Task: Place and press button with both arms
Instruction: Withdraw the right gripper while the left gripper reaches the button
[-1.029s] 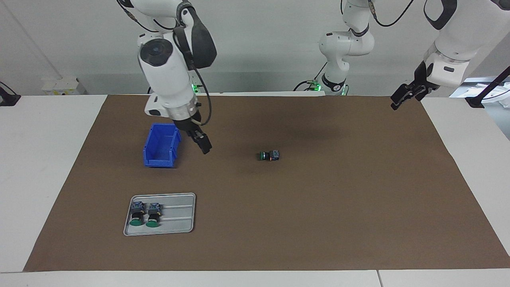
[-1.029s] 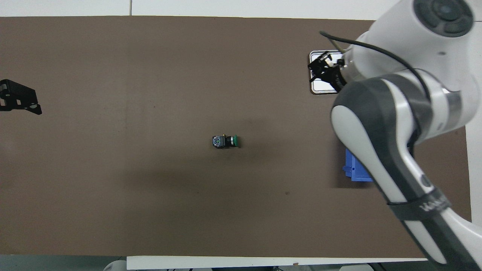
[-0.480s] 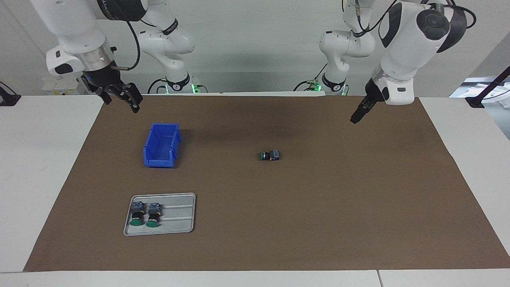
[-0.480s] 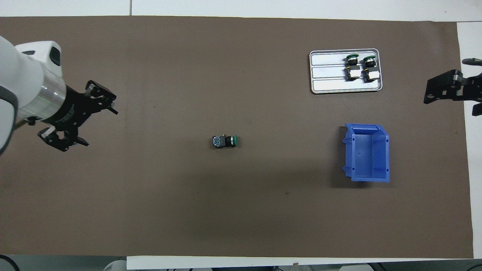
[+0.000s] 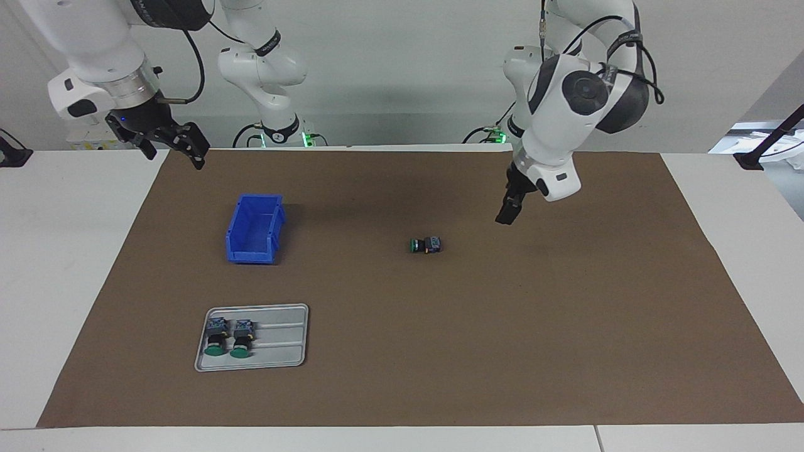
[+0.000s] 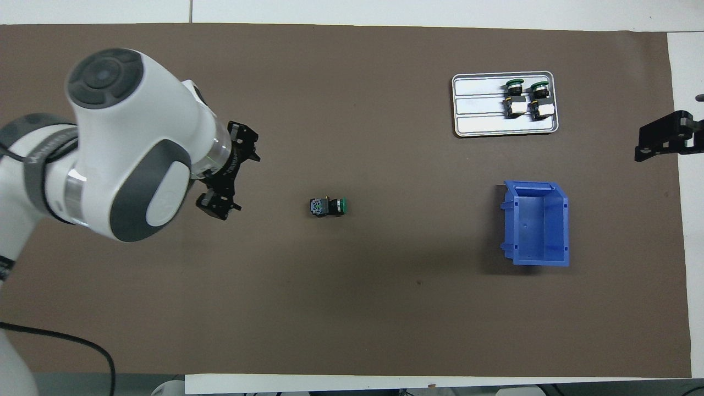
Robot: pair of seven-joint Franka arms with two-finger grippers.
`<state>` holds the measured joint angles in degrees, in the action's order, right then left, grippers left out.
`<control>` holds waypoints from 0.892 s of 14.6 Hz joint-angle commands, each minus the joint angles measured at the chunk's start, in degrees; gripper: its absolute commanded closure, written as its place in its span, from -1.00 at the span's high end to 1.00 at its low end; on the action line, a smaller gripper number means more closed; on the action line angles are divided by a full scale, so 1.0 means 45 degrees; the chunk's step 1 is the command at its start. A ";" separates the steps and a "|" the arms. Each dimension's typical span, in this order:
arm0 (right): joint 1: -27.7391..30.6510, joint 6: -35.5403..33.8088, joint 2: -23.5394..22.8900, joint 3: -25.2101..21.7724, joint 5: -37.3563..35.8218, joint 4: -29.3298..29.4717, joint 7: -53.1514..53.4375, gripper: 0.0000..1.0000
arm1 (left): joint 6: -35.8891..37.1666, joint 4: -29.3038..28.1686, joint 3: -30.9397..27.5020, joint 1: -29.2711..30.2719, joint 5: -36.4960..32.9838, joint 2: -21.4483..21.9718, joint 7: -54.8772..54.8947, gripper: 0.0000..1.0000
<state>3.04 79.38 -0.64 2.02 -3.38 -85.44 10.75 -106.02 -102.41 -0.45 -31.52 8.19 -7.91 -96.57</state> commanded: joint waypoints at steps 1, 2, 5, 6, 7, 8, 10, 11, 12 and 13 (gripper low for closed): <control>0.0164 -0.0003 0.0514 0.0254 0.0126 -0.0524 -0.0357 0.98 | -0.1317 -0.0423 -0.0193 -0.1020 0.0113 -0.0467 -0.2341 1.00; 0.0164 0.0016 0.0475 0.0138 0.0126 -0.0486 -0.0725 0.98 | -0.1574 -0.0425 -0.0193 -0.1371 0.0113 -0.0818 -0.2890 0.99; 0.0067 -0.0022 0.0416 -0.0254 0.0204 -0.0485 -0.0963 0.98 | -0.2119 -0.0425 -0.0212 -0.1804 0.0113 -0.1366 -0.4063 0.99; 0.0067 -0.0042 0.0397 -0.0254 0.0204 -0.0485 -0.0963 0.98 | -0.2452 -0.0406 -0.0193 -0.1979 0.0113 -0.1697 -0.4319 0.99; 0.0067 -0.0042 0.0397 -0.0254 0.0223 -0.0485 -0.1002 0.98 | -0.2571 -0.0425 -0.0212 -0.2425 0.0094 -0.2067 -0.4612 0.99; 0.0047 -0.0061 0.0416 -0.0274 0.0224 -0.0505 -0.1080 0.98 | -0.2901 -0.0522 -0.0251 -0.2894 0.0055 -0.2342 -0.5098 0.99; 0.0047 -0.0062 0.0416 -0.0293 0.0224 -0.0505 -0.1139 0.98 | -0.3547 -0.0620 -0.0252 -0.2957 0.0055 -0.2422 -0.5435 0.99; 0.0105 -0.0042 0.0416 -0.0293 0.0224 -0.0640 -0.1120 0.98 | -0.3607 -0.0620 -0.0271 -0.2996 0.0035 -0.2577 -0.5454 0.99; 0.0106 -0.0042 0.0436 -0.0293 0.0185 -0.0661 -0.1100 0.98 | -0.3685 -0.0620 -0.0271 -0.3073 0.0016 -0.2811 -0.5493 0.99; 0.0106 -0.0061 0.0436 -0.0293 0.0204 -0.0680 -0.1100 0.98 | -0.3821 -0.0678 -0.0271 -0.3113 -0.0023 -0.2968 -0.5571 0.99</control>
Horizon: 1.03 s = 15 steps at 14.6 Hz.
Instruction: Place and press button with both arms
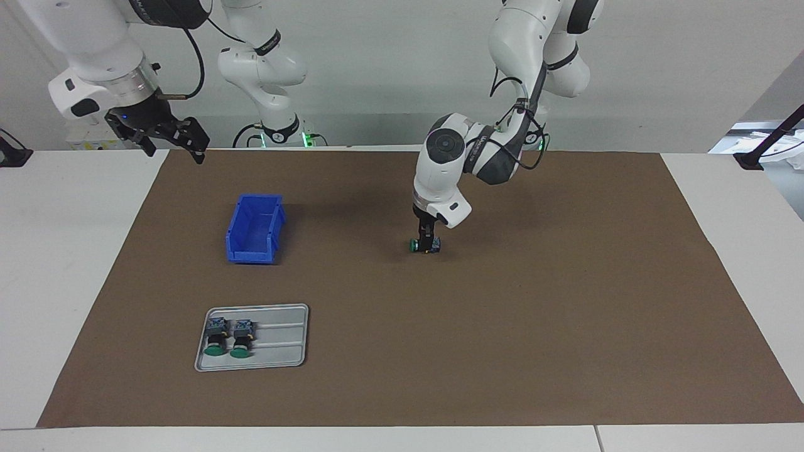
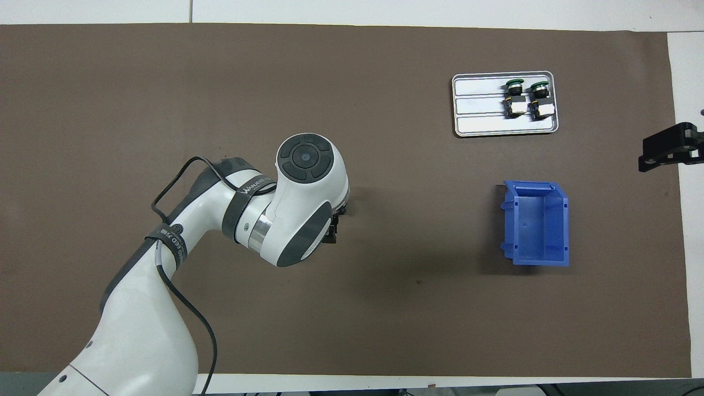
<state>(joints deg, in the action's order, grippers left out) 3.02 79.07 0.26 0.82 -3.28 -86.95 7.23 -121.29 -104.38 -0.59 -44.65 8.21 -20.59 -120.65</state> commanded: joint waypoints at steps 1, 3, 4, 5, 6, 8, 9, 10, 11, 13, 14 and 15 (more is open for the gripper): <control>0.0091 0.0007 0.0235 -0.0026 0.0162 -0.0346 -0.0317 0.98 | -0.0584 -0.0242 -0.0240 -0.0234 -0.0027 -0.0229 -0.0298 0.99; 0.0052 0.0007 0.0235 -0.0026 0.0181 -0.0346 -0.0317 0.98 | -0.0779 -0.0145 -0.0240 -0.0234 -0.0047 -0.0522 -0.0455 0.99; 0.0032 0.0007 0.0235 -0.0026 0.0181 -0.0346 -0.0317 0.98 | -0.0916 -0.0203 -0.0240 -0.0254 -0.0066 -0.0619 -0.0474 0.99; 0.0051 0.0007 0.0235 -0.0026 0.0181 -0.0346 -0.0317 0.98 | -0.1072 -0.0223 -0.0240 -0.0254 -0.0066 -0.0697 -0.0475 0.98; 0.0051 0.0007 0.0235 -0.0026 0.0162 -0.0346 -0.0317 0.98 | -0.1112 -0.0223 -0.0240 -0.0254 -0.0066 -0.0718 -0.0475 0.95; 0.0051 0.0007 0.0235 -0.0026 0.0162 -0.0346 -0.0317 0.98 | -0.1093 -0.0203 -0.0240 -0.0254 -0.0066 -0.0737 -0.0475 0.62; 0.0051 0.0007 0.0235 -0.0026 0.0181 -0.0346 -0.0317 0.98 | -0.1054 -0.0203 -0.0240 -0.0254 -0.0066 -0.0718 -0.0475 0.43; 0.0051 0.0007 0.0235 -0.0026 0.0162 -0.0346 -0.0317 0.98 | -0.1015 -0.0184 -0.0240 -0.0254 -0.0066 -0.0718 -0.0475 0.20; 0.0051 0.0027 0.0235 -0.0026 0.0161 -0.0346 -0.0317 0.98 | -0.1034 -0.0164 -0.0240 -0.0254 -0.0066 -0.0718 -0.0475 0.03; 0.0051 0.0007 0.0235 -0.0026 0.0161 -0.0346 -0.0317 0.98 | -0.1093 -0.0145 -0.0240 -0.0254 -0.0066 -0.0737 -0.0513 -0.22; 0.0051 0.0007 0.0235 -0.0026 0.0161 -0.0346 -0.0317 0.98 | -0.1074 -0.0125 -0.0240 -0.0254 -0.0066 -0.0737 -0.0514 -0.29; 0.0051 0.0007 0.0235 -0.0026 0.0161 -0.0346 -0.0317 0.98 | -0.1073 -0.0106 -0.0240 -0.0234 -0.0066 -0.0737 -0.0494 -0.41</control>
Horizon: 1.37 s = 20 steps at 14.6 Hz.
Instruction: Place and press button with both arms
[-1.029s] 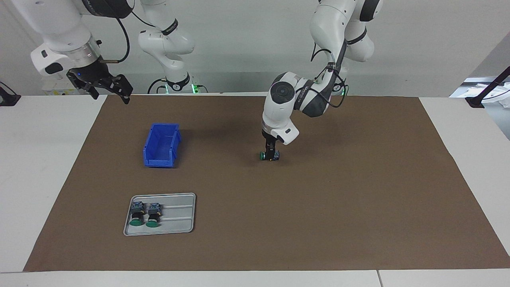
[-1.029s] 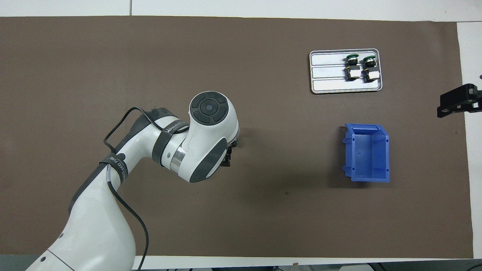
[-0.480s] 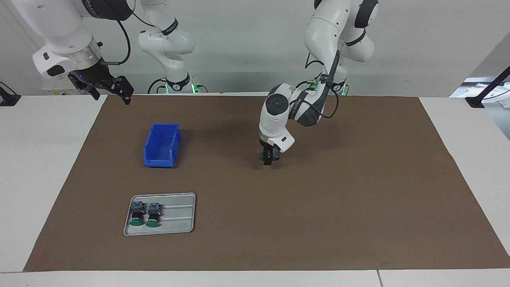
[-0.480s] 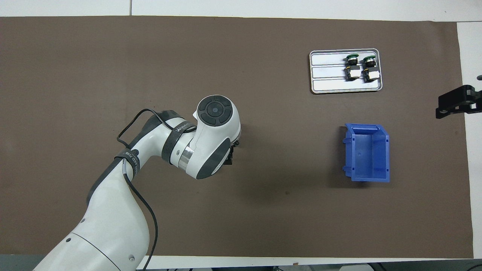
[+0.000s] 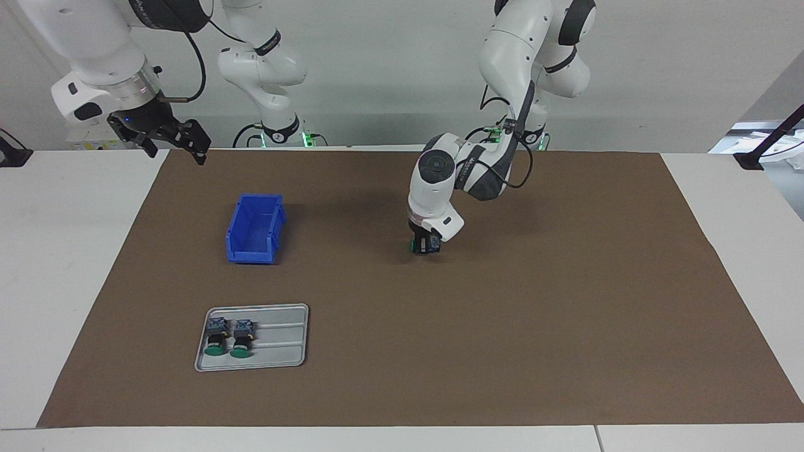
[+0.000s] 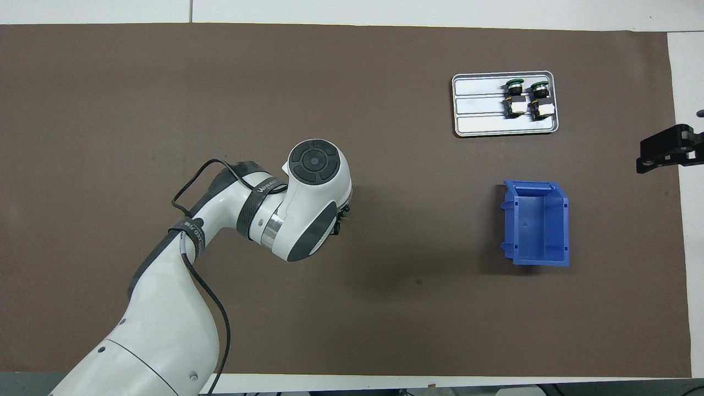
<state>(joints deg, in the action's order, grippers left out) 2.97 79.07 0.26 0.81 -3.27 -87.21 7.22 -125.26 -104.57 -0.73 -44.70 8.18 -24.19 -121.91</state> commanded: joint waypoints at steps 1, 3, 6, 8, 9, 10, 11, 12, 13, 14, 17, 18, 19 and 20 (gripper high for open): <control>0.0062 0.0008 0.0234 -0.0023 0.0161 -0.0288 -0.0316 0.98 | -0.0191 -0.0064 -0.0209 -0.0223 -0.0060 0.0063 -0.0194 -0.46; 0.0062 0.0008 0.0234 -0.0023 0.0161 -0.0288 -0.0316 0.98 | -0.0075 0.0053 -0.0229 -0.0203 -0.0080 0.0063 -0.0078 -0.56; 0.0062 0.0008 0.0234 -0.0023 0.0161 -0.0288 -0.0316 0.98 | 0.0004 0.0210 -0.0287 -0.0008 -0.0158 0.0217 0.0020 -0.66; 0.0062 0.0008 0.0234 -0.0023 0.0161 -0.0288 -0.0316 0.98 | 0.0024 0.0094 -0.0288 0.0381 -0.0158 0.0588 0.0447 -0.66; 0.0062 0.0008 0.0234 -0.0023 0.0181 -0.0288 -0.0316 0.98 | 0.0159 0.0015 -0.0268 0.0634 -0.0139 0.1015 0.0644 -0.67; 0.0062 0.0008 0.0234 -0.0023 0.0161 -0.0288 -0.0316 0.98 | 0.0373 -0.0005 -0.0229 0.0946 -0.0138 0.1329 0.0684 -0.66; 0.0062 0.0008 0.0234 -0.0023 0.0161 -0.0288 -0.0316 0.98 | 0.0433 -0.0024 -0.0210 0.1200 -0.0138 0.1564 0.0704 -0.66; 0.0062 0.0008 0.0234 -0.0023 0.0181 -0.0288 -0.0316 0.98 | 0.0473 -0.0102 -0.0209 0.1300 -0.0100 0.1702 0.0704 -0.66; 0.0062 0.0008 0.0234 -0.0023 0.0161 -0.0288 -0.0316 0.98 | 0.0454 -0.0431 -0.0209 0.1378 -0.0080 0.1993 0.0801 -0.66; 0.0062 0.0008 0.0234 -0.0023 0.0161 -0.0288 -0.0316 0.98 | 0.0434 -0.0744 -0.0209 0.1456 -0.0041 0.2286 0.1305 -0.66; 0.0062 0.0008 0.0234 -0.0023 0.0161 -0.0288 -0.0316 0.98 | 0.0434 -0.1351 -0.0190 0.2294 0.1631 0.2679 0.2284 -0.66; 0.0062 0.0008 0.0234 -0.0023 0.0161 -0.0288 -0.0316 0.98 | 0.0415 -0.1469 -0.0190 0.2393 0.2006 0.2757 0.2924 -0.66; 0.0062 0.0008 0.0234 -0.0023 0.0161 -0.0288 -0.0316 0.98 | 0.0434 -0.1586 -0.0190 0.2588 0.2397 0.2777 0.3743 -0.66; 0.0062 0.0008 0.0234 -0.0023 0.0161 -0.0288 -0.0316 0.98 | 0.0395 -0.1780 -0.0190 0.2706 0.3116 0.2893 0.4641 -0.66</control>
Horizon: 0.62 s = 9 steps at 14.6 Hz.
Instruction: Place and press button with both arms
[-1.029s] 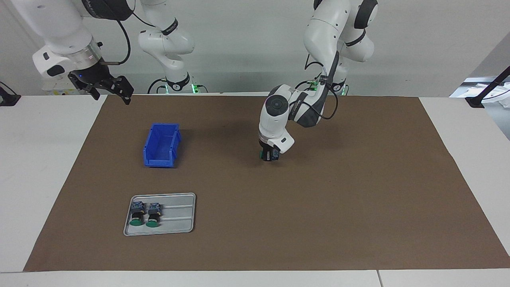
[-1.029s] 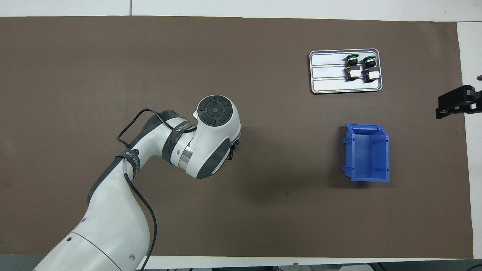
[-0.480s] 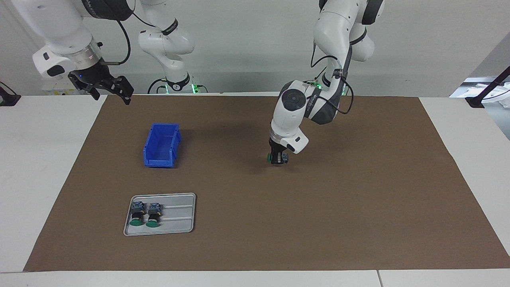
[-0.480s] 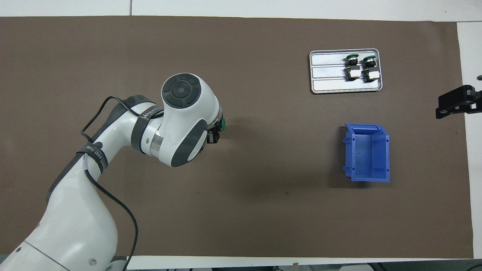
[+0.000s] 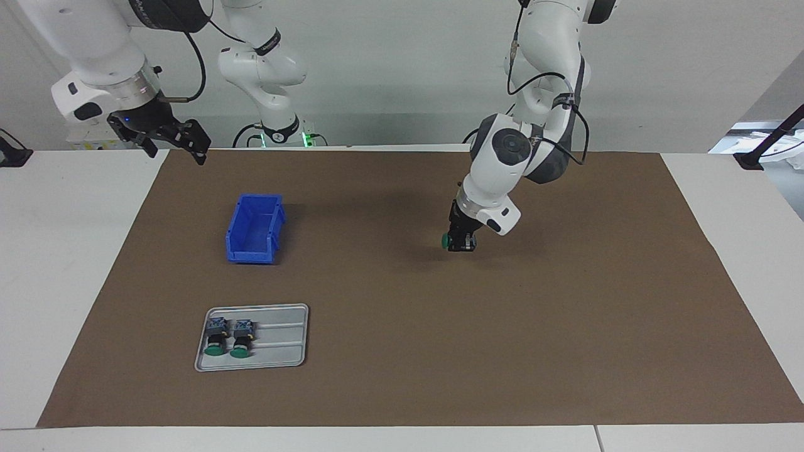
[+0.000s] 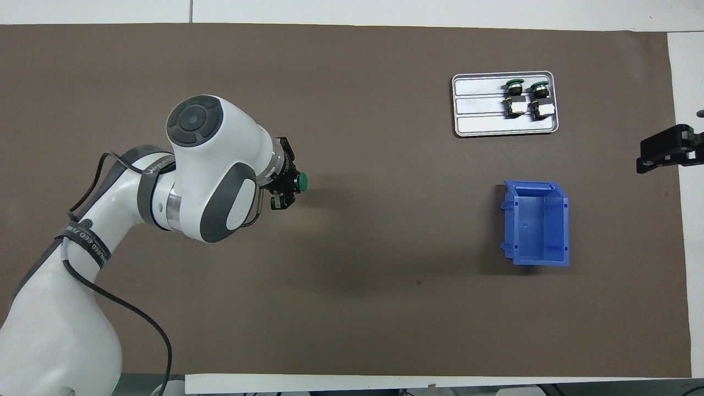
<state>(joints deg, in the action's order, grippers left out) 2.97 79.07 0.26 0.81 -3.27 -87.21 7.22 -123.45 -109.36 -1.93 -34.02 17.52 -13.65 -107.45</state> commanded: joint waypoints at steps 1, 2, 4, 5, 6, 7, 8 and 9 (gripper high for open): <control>0.0062 0.0008 0.0234 -0.0023 0.0161 -0.0288 -0.0316 0.98 | -0.0027 -0.0929 0.0058 0.0528 0.1724 0.0610 0.2268 -0.65; 0.0062 0.0008 0.0234 -0.0023 0.0181 -0.0288 -0.0316 0.98 | 0.0012 -0.1009 0.0057 0.0936 0.2562 0.0630 0.3108 -0.65; 0.0062 0.0008 0.0234 -0.0023 0.0161 -0.0288 -0.0316 0.98 | -0.0085 -0.1340 0.0058 0.1348 0.3775 0.0747 0.4360 -0.64; 0.0062 0.0008 0.0234 -0.0023 0.0161 -0.0288 -0.0316 0.98 | -0.0105 -0.1554 0.0057 0.1524 0.4478 0.0863 0.5121 -0.64; 0.0062 0.0008 0.0234 -0.0023 0.0181 -0.0288 -0.0316 0.98 | -0.0086 -0.1788 0.0057 0.1912 0.5278 0.0942 0.6095 -0.63; 0.0062 0.0008 0.0234 -0.0023 0.0181 -0.0288 -0.0316 0.98 | -0.0086 -0.2197 0.0057 0.2148 0.6136 0.1155 0.7207 -0.63; 0.0062 0.0008 0.0234 -0.0023 0.0181 -0.0288 -0.0316 0.98 | -0.0105 -0.2588 0.0038 0.2228 0.6880 0.1273 0.8224 -0.63; 0.0062 0.0008 0.0234 -0.0023 0.0181 -0.0288 -0.0316 0.98 | -0.0086 -0.2959 0.0038 0.2596 0.7467 0.1506 0.9123 -0.62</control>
<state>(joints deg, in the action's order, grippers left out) 2.97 79.07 0.26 0.81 -3.27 -87.21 7.22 -123.50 -117.15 -2.02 -24.54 46.03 -10.90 -73.81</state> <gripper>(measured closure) 0.009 0.670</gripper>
